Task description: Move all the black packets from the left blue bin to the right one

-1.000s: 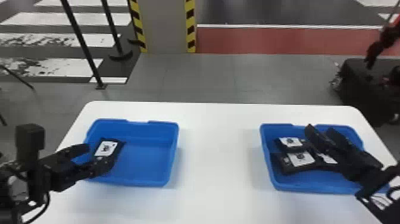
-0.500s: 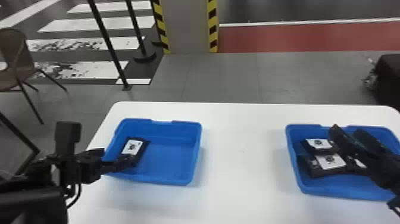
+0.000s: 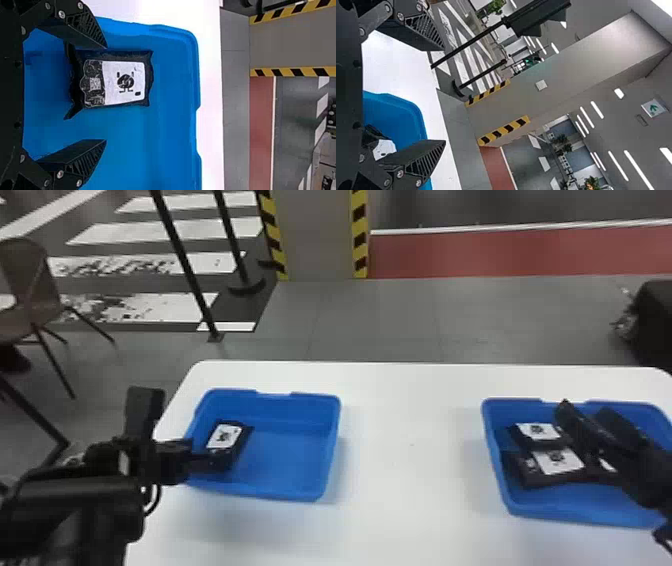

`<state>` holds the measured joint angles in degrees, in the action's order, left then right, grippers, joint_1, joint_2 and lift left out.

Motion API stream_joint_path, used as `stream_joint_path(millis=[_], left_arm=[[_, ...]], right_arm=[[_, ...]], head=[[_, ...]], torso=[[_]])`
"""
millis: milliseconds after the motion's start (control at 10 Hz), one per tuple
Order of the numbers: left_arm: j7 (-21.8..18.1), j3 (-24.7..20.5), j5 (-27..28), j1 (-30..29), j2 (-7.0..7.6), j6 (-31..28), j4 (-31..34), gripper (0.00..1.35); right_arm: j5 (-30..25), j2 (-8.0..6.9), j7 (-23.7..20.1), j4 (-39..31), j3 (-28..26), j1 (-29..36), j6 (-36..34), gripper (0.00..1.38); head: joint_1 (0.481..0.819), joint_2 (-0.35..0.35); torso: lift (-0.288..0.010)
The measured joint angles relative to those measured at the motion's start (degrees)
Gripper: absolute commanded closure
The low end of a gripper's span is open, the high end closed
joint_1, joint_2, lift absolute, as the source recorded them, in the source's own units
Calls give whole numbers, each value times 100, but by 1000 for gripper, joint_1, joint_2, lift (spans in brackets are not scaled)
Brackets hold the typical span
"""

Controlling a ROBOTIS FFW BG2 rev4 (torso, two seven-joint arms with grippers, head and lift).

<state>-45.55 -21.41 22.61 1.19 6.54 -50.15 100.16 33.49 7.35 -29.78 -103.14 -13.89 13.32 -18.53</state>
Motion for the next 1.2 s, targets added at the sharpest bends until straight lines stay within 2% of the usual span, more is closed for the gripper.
stream_joint_path(millis=[400,500,600,700,800,900,1000,1200], left_arm=[[142,289,169,568,30,-309,-676,205],[194,337,202,686,31,-426,-803,262],[220,375,256,795,31,-595,-898,414],[245,413,317,902,31,-826,-989,671],[258,449,400,994,32,-1022,-1065,841],[258,477,459,1054,32,-1100,-1108,1082],[257,500,466,1070,36,-1073,-1118,1193],[159,502,448,1064,34,-871,-1110,1208]], right_arm=[[75,-16,-22,61,7,-25,-27,205],[91,-19,-30,78,9,-34,-41,205],[105,-22,-36,83,9,-38,-51,205],[122,-23,-46,94,9,-38,-61,205],[147,-26,-56,113,9,-38,-65,205],[168,-29,-66,126,9,-36,-66,205],[193,-28,-76,136,9,-27,-66,205],[226,-24,-85,149,9,-11,-68,205]], head=[[695,140],[695,140],[695,140],[695,141],[695,143],[695,144],[695,144],[695,139]], torso=[[-110],[-110],[-110],[-110],[-110],[-110],[-110],[-110]])
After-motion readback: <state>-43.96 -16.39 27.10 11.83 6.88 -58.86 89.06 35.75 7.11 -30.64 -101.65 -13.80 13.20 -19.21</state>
